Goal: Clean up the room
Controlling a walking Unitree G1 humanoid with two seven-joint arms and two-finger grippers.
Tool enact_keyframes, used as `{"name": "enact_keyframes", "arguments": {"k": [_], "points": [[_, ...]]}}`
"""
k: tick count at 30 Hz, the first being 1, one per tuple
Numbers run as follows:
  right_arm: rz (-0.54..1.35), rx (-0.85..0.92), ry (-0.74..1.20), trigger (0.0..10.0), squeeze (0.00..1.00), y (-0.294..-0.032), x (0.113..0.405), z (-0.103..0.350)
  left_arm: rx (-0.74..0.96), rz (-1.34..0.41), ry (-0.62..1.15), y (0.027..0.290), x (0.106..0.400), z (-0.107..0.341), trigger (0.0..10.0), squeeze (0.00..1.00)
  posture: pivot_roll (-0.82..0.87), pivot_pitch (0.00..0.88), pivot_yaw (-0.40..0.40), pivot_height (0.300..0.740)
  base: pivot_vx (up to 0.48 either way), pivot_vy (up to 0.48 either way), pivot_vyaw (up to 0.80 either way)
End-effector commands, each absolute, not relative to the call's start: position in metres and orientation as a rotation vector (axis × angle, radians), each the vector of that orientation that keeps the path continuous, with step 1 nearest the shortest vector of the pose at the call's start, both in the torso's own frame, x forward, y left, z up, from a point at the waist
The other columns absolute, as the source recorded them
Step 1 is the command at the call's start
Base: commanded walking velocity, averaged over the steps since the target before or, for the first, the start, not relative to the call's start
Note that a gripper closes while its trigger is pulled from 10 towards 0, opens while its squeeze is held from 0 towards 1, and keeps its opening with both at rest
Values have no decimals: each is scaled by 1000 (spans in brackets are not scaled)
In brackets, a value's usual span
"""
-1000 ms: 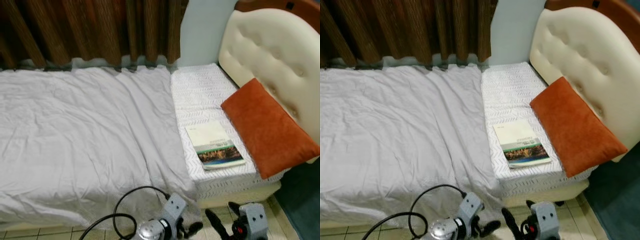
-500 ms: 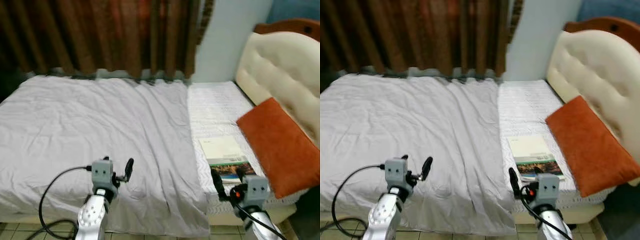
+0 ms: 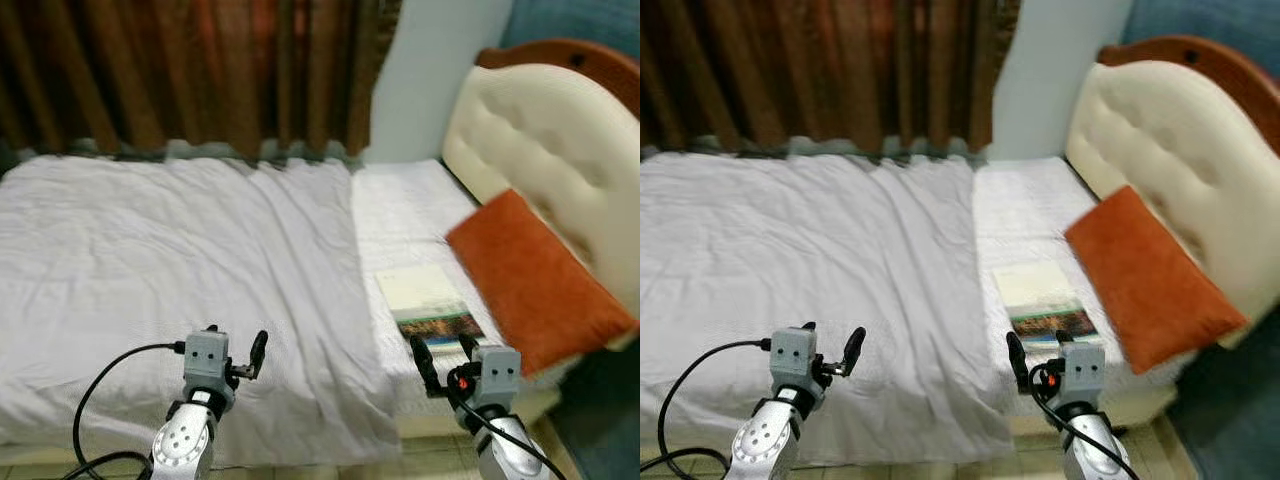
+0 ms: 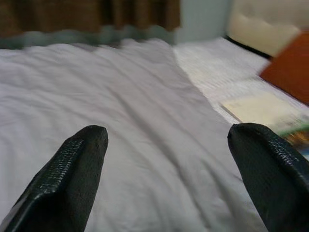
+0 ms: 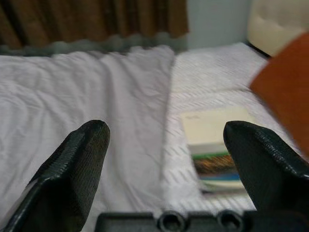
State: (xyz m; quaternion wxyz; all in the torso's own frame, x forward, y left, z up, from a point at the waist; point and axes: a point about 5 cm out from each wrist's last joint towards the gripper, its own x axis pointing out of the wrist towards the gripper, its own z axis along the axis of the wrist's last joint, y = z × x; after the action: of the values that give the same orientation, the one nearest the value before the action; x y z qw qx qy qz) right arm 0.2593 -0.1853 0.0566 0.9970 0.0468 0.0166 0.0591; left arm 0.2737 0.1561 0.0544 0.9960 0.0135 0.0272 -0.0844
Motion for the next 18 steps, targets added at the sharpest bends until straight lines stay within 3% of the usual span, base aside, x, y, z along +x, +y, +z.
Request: {"name": "enact_keyframes", "arguments": {"k": [1,6,12,18], "points": [[102,70,49,10000,0,-194,256,53,51,-183,71,151,278,53,10000,0,-21,0,-24,740,0,0,-800],[124,59,61,10000,0,-192,255,51,75,-167,113,155,283,50,10000,0,-34,0,-18,740,0,0,-800],[212,30,56,10000,0,-183,257,53,70,-160,102,153,284,50,10000,0,-38,0,-22,740,0,0,100],[259,55,78,10000,0,-177,256,51,66,-170,88,145,282,51,10000,0,-28,0,-28,740,440,0,325]]}}
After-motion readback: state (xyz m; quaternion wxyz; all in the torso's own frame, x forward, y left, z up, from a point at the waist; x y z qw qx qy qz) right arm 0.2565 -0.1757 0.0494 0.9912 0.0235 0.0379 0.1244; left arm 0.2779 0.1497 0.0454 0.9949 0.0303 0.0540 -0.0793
